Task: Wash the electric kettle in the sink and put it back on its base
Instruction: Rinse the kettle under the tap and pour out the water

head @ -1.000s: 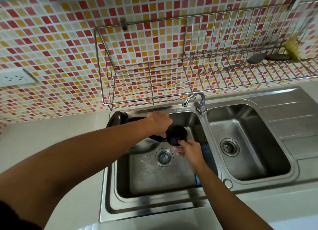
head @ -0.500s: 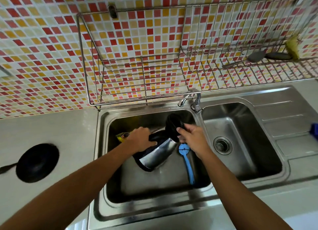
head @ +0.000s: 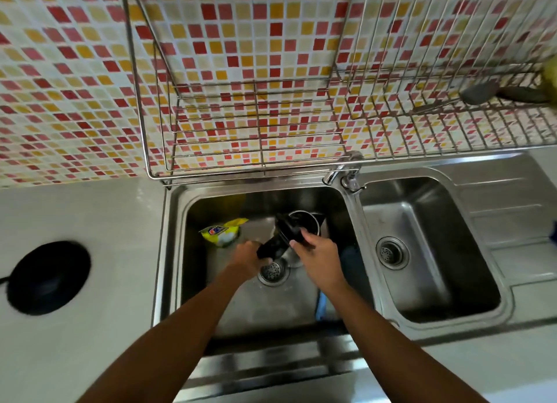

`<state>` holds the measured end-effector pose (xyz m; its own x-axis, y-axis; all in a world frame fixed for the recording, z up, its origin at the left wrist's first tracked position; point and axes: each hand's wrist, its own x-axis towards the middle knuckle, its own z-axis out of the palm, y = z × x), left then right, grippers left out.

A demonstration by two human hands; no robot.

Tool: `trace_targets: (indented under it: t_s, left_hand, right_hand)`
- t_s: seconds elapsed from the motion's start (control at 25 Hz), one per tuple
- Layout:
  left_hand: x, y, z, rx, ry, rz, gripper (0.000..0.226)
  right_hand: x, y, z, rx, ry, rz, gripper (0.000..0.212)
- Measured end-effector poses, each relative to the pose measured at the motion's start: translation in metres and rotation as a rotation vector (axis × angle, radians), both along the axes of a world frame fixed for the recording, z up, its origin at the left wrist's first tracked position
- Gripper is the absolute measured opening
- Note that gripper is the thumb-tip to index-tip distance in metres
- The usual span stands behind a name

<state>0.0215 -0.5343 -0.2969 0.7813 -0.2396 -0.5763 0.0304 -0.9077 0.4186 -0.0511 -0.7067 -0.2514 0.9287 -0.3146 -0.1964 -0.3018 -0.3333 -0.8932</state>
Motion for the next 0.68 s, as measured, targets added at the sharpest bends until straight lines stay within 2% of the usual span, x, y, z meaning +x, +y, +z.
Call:
trace_targets:
  t_s: [0.08, 0.16, 0.24, 0.32, 0.4, 0.48, 0.6, 0.68]
  left_hand:
    - [0.007, 0.007, 0.0, -0.021, 0.117, -0.002, 0.027]
    - [0.018, 0.017, 0.005, -0.105, 0.199, 0.167, 0.025]
    - [0.031, 0.023, 0.02, -0.329, 0.268, 0.449, 0.03]
    - [0.041, 0.021, 0.035, -0.51, 0.392, 0.595, 0.044]
    - [0.05, 0.011, 0.045, -0.498, 0.411, 0.477, 0.06]
    - [0.048, -0.003, 0.055, -0.377, 0.318, 0.25, 0.062]
    - [0.039, -0.022, 0.051, -0.148, 0.107, -0.029, 0.07]
    - [0.028, -0.029, 0.048, -0.01, 0.017, -0.158, 0.082]
  right_hand:
    - [-0.004, 0.007, -0.009, -0.022, 0.005, -0.013, 0.046]
    - [-0.01, 0.017, -0.02, -0.036, -0.017, -0.033, 0.048]
    - [-0.016, 0.024, -0.029, -0.028, -0.076, -0.024, 0.049]
    - [-0.022, 0.028, -0.032, -0.031, -0.117, 0.065, 0.048]
    - [-0.027, 0.027, -0.03, -0.007, -0.109, 0.163, 0.051]
    - [-0.026, 0.016, -0.025, 0.034, -0.1, 0.15, 0.05]
    - [0.004, -0.031, -0.022, -0.032, -0.103, -0.163, 0.042]
    - [0.034, -0.073, -0.015, -0.086, -0.017, -0.377, 0.055]
